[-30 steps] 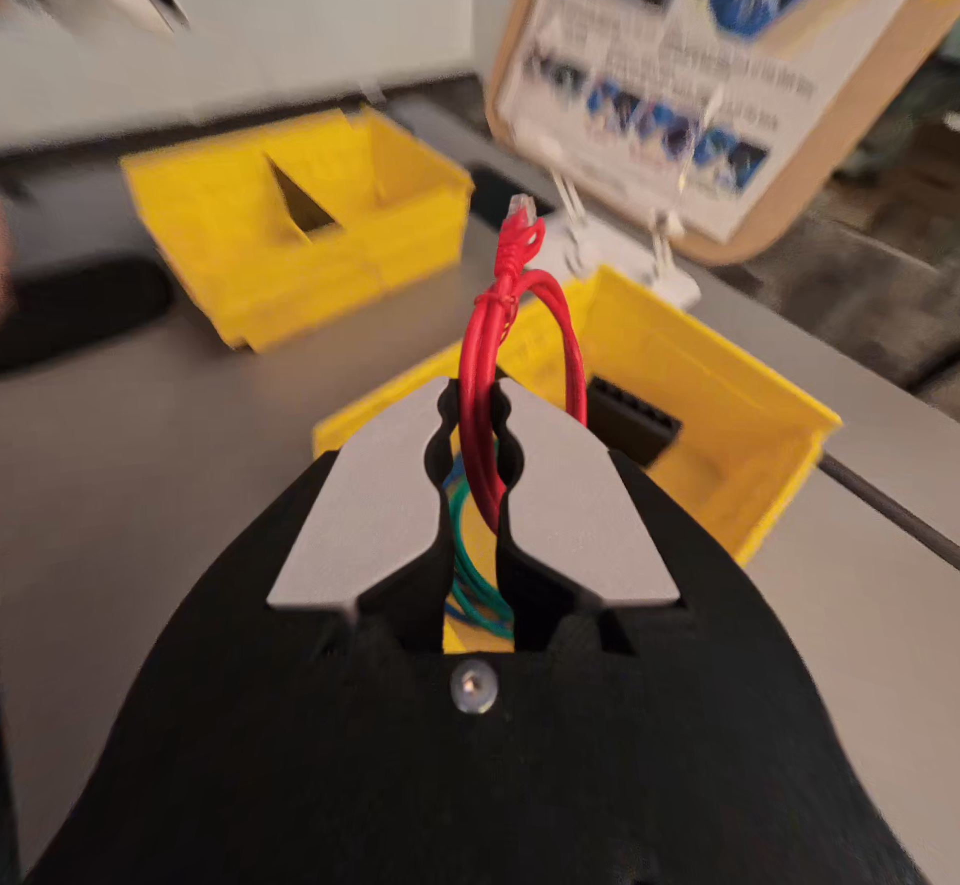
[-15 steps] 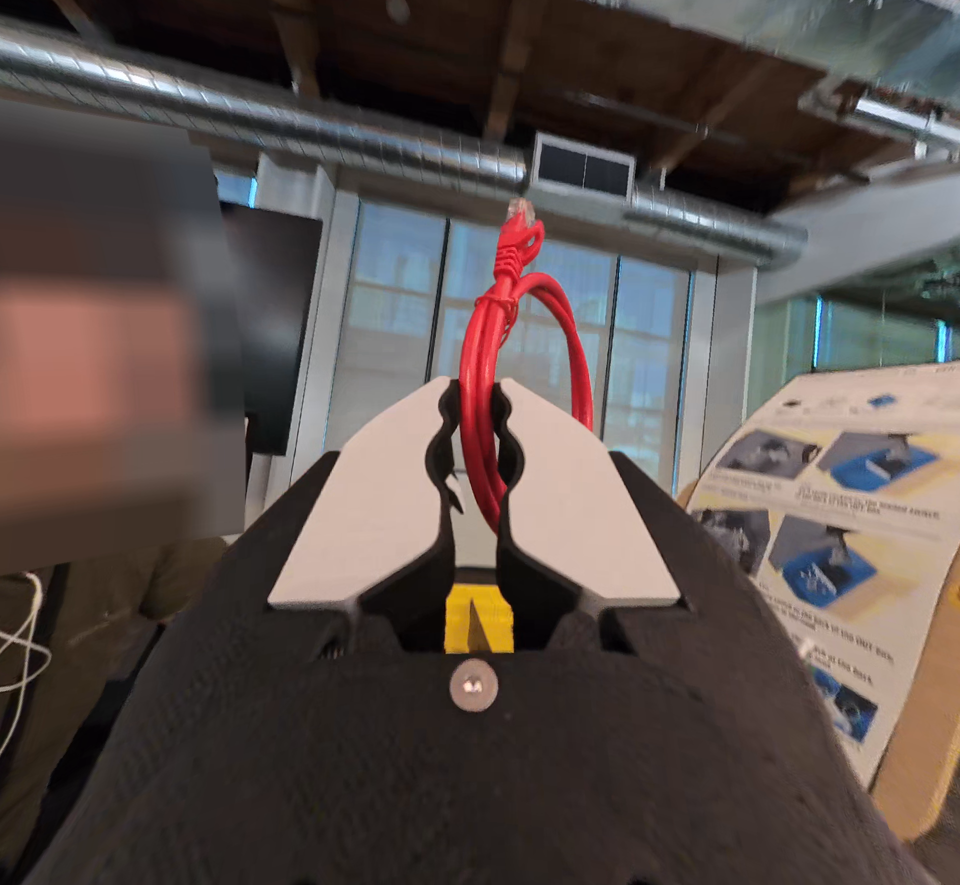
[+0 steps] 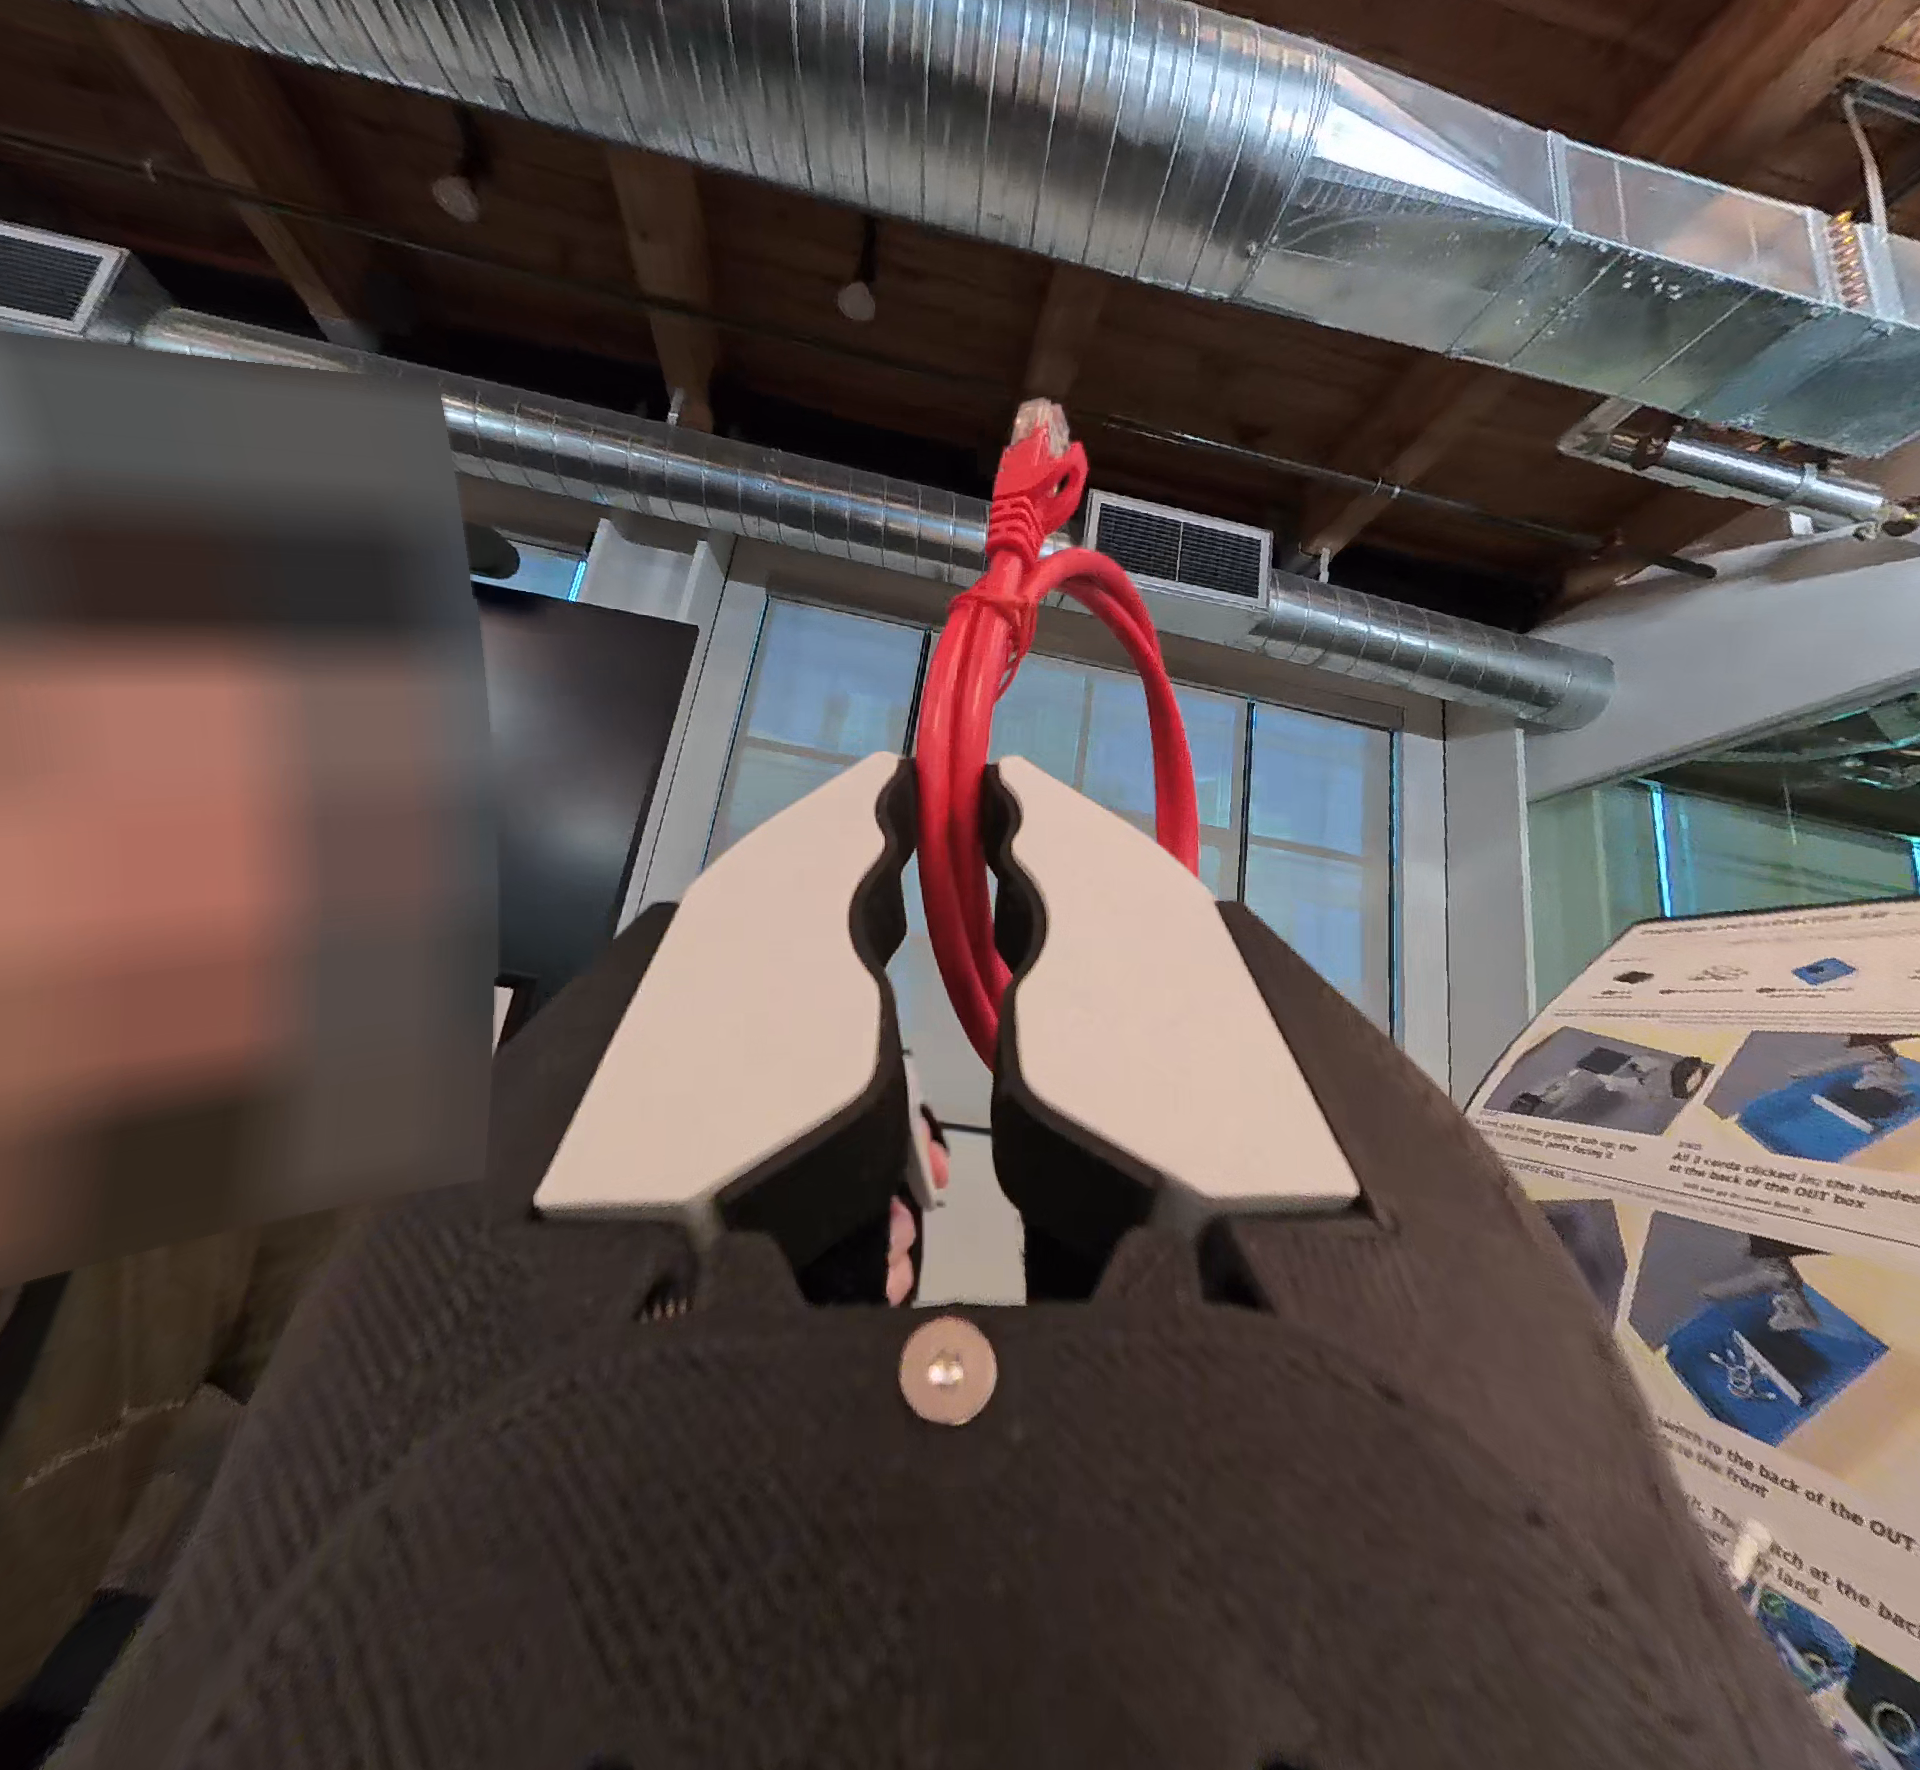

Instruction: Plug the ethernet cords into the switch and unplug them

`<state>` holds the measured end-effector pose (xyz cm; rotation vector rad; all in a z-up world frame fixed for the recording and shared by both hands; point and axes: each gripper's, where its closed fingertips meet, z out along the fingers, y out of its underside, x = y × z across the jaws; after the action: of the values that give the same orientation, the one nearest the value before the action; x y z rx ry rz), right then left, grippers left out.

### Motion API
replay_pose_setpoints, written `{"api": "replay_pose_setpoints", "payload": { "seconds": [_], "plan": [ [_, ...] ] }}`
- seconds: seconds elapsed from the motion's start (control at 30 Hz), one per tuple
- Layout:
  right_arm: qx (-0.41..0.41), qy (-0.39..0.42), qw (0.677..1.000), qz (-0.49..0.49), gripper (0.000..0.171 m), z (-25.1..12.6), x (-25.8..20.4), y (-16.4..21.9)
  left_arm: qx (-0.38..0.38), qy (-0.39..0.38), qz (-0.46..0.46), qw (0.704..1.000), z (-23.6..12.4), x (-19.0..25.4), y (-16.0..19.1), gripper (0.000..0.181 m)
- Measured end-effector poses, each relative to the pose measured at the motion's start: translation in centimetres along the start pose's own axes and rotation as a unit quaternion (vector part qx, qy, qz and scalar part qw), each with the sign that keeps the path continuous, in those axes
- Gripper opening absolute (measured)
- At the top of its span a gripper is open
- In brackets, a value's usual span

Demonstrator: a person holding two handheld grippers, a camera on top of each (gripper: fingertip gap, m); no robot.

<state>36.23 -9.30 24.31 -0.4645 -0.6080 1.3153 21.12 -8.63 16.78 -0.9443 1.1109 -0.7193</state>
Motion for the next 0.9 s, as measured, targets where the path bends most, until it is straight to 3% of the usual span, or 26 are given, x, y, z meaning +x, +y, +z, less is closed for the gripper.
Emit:
{"api": "replay_pose_setpoints", "payload": {
  "seconds": [0.13,0.33,0.47,0.6,0.73,0.9],
  "plan": [
    [-0.004,-0.006,1.000,0.001,0.013,0.6,-0.5,0.2,0.011,0.023,-0.060,0.998,4.3,0.6,-1.3,0.000],
    [-0.024,-0.021,0.999,-0.005,0.013,0.7,-1.2,0.3,0.010,0.018,-0.068,0.998,3.2,1.1,-1.0,0.000],
    [-0.048,-0.022,0.999,-0.002,0.012,1.0,-1.4,1.1,-0.002,0.022,-0.102,0.995,1.1,1.5,-0.4,0.002],
    [-0.123,-0.019,0.992,-0.014,0.012,1.2,-1.6,2.9,-0.056,0.019,-0.088,0.994,-2.2,2.2,1.1,0.008],
    [-0.194,-0.003,0.980,-0.037,0.012,1.2,-1.6,4.7,-0.123,0.011,-0.092,0.988,-5.9,1.3,2.5,0.024],
    [-0.194,0.017,0.980,-0.035,0.012,1.2,-0.6,5.2,-0.131,-0.015,-0.123,0.984,-9.8,-1.5,3.9,0.034]
  ]
}}
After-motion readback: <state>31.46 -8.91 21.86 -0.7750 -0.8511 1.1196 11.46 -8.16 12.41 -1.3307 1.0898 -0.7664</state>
